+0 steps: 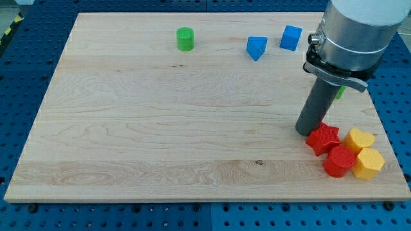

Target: Move your arm towards the top center of the board

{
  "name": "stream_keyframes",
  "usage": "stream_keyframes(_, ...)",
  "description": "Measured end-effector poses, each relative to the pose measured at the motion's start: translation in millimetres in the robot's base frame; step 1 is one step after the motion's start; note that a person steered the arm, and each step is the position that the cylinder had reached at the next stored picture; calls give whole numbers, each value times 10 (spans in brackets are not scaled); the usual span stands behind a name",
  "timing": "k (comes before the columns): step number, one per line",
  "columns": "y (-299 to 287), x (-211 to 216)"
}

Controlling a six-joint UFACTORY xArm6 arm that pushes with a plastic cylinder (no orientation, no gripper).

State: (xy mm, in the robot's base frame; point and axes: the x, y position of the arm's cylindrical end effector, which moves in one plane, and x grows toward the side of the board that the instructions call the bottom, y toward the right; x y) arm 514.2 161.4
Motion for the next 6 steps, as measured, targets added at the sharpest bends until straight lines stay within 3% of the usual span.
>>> stream_keyframes(3,164,0)
stream_keyframes(4,-269,-86)
stream_keyframes(6,-501,-297)
